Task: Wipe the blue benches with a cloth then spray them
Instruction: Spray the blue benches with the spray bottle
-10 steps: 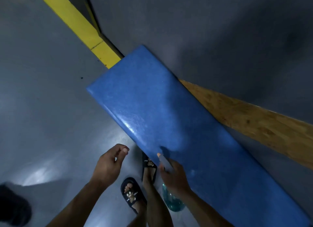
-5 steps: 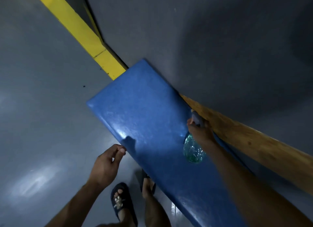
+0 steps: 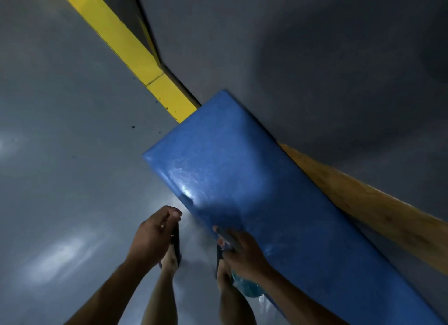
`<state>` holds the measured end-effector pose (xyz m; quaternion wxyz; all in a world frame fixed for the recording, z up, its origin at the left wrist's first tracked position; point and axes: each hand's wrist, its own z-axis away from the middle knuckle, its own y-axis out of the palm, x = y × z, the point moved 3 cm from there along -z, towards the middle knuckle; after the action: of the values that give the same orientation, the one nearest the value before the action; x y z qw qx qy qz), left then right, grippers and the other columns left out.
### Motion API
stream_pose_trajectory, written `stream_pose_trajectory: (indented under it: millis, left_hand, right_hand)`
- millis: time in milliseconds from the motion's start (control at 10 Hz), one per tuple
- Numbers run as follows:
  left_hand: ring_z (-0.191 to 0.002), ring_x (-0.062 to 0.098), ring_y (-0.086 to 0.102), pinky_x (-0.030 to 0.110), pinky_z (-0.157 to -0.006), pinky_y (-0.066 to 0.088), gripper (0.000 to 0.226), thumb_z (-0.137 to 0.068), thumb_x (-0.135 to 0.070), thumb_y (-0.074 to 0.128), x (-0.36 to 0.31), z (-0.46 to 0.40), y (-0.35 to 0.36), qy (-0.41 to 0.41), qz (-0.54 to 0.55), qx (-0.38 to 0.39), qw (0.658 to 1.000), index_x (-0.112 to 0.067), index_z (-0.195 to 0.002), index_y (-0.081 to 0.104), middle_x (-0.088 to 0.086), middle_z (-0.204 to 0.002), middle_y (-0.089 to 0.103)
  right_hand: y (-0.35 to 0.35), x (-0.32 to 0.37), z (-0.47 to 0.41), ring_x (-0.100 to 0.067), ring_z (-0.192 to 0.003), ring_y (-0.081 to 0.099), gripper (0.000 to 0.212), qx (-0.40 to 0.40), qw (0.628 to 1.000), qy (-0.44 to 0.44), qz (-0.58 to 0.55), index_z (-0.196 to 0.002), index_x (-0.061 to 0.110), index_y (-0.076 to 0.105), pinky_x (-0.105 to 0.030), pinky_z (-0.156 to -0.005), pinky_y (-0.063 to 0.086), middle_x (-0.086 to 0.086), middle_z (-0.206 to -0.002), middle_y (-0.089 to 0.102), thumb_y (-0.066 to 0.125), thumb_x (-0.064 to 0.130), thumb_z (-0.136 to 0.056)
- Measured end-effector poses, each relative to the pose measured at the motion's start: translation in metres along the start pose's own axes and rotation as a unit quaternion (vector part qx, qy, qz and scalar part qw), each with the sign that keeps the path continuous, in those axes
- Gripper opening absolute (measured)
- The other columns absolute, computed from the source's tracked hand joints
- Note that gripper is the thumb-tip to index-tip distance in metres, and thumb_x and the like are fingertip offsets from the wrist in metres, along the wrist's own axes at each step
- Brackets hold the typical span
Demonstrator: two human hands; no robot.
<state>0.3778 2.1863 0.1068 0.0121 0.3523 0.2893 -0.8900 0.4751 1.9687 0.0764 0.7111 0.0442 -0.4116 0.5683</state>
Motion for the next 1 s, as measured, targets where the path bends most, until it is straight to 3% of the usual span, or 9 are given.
stream_pose_trajectory:
  millis: [100, 200, 300, 400, 500, 600, 800, 900, 1000]
  left_hand:
    - [-0.08, 0.004, 0.064, 0.005, -0.062, 0.041, 0.019, -0.1, -0.019, 0.054, 0.006, -0.003, -0.013, 0.006, 0.008, 0.013, 1.0, -0.029, -0.086, 0.064, -0.005, -0.085, 0.07]
    - [-0.081, 0.001, 0.064, 0.005, -0.064, 0.043, 0.023, -0.098, -0.012, 0.055, 0.013, -0.007, -0.026, 0.01, 0.001, 0.025, 1.0, -0.028, -0.086, 0.064, -0.004, -0.084, 0.071]
    - [-0.083, 0.0, 0.064, 0.006, -0.067, 0.043, 0.024, -0.097, -0.013, 0.056, 0.019, -0.013, -0.039, 0.019, -0.015, 0.032, 0.999, -0.033, -0.084, 0.064, -0.015, -0.086, 0.07]
    - [-0.087, -0.004, 0.063, 0.006, -0.071, 0.041, 0.022, -0.098, -0.021, 0.055, 0.02, -0.018, -0.051, 0.044, -0.038, 0.032, 0.998, -0.039, -0.087, 0.061, -0.024, -0.091, 0.067]
    - [-0.087, -0.005, 0.063, 0.007, -0.072, 0.041, 0.023, -0.099, -0.023, 0.053, 0.019, -0.024, -0.062, 0.053, -0.04, 0.035, 0.997, -0.04, -0.085, 0.061, -0.025, -0.091, 0.068]
    - [-0.085, -0.001, 0.064, 0.015, -0.074, 0.045, 0.02, -0.1, -0.025, 0.052, 0.021, -0.031, -0.07, 0.054, -0.034, 0.037, 0.997, -0.037, -0.087, 0.062, -0.018, -0.087, 0.07]
    - [-0.086, -0.003, 0.062, 0.016, -0.074, 0.044, 0.019, -0.1, -0.027, 0.051, 0.031, -0.041, -0.082, 0.055, -0.031, 0.045, 0.997, -0.037, -0.088, 0.062, -0.016, -0.089, 0.07]
    - [-0.09, -0.007, 0.06, 0.013, -0.073, 0.043, 0.016, -0.099, -0.033, 0.049, 0.04, -0.044, -0.089, 0.062, -0.031, 0.042, 0.997, -0.036, -0.09, 0.062, -0.017, -0.09, 0.069]
    - [-0.089, -0.004, 0.06, 0.006, -0.071, 0.04, 0.015, -0.1, -0.023, 0.052, 0.053, -0.047, -0.098, 0.063, -0.038, 0.037, 0.997, -0.032, -0.093, 0.063, -0.014, -0.091, 0.069]
  right_hand:
    - [0.014, 0.001, -0.007, -0.011, -0.062, 0.061, 0.006, -0.072, 0.996, 0.047, -0.002, -0.07, 0.027, 0.053, -0.04, -0.061, 0.052, 0.006, -0.061, 0.056, 0.052, 0.031, -0.073]
    - [-0.003, 0.006, -0.024, -0.003, -0.062, 0.052, 0.021, -0.154, 0.987, 0.046, 0.014, -0.083, 0.021, 0.067, -0.033, -0.065, 0.049, 0.013, -0.064, 0.052, 0.048, 0.032, -0.08]
    - [-0.041, 0.024, -0.044, 0.0, -0.074, 0.056, 0.022, -0.193, 0.978, 0.047, -0.059, -0.103, 0.015, 0.068, -0.023, -0.078, 0.046, 0.009, -0.081, 0.059, 0.056, 0.02, -0.086]
    - [-0.085, 0.041, -0.064, 0.0, -0.086, 0.054, 0.019, -0.231, 0.961, 0.055, -0.141, -0.104, 0.018, 0.059, -0.015, -0.08, 0.042, 0.012, -0.088, 0.056, 0.061, 0.009, -0.088]
    - [-0.114, 0.046, -0.09, -0.008, -0.094, 0.053, 0.031, -0.22, 0.963, 0.101, -0.116, -0.122, 0.025, 0.061, -0.025, -0.082, 0.042, 0.009, -0.102, 0.058, 0.057, 0.019, -0.092]
    - [-0.125, 0.047, -0.106, -0.016, -0.097, 0.059, 0.031, -0.251, 0.951, 0.153, -0.093, -0.123, 0.024, 0.061, -0.027, -0.081, 0.045, 0.001, -0.108, 0.063, 0.056, 0.025, -0.093]
    - [-0.062, 0.083, -0.085, -0.004, -0.076, 0.058, 0.006, -0.215, 0.971, 0.064, -0.082, -0.088, 0.031, 0.061, -0.026, -0.073, 0.045, 0.011, -0.083, 0.061, 0.059, 0.035, -0.085]
    - [-0.003, 0.084, -0.069, -0.003, -0.076, 0.059, 0.012, -0.155, 0.987, 0.032, -0.025, -0.084, 0.028, 0.064, -0.024, -0.078, 0.048, 0.01, -0.08, 0.064, 0.054, 0.028, -0.077]
    - [0.051, 0.088, -0.053, -0.008, -0.072, 0.06, 0.014, -0.119, 0.992, 0.029, -0.027, -0.087, 0.031, 0.062, -0.032, -0.077, 0.053, 0.01, -0.076, 0.062, 0.051, 0.029, -0.077]
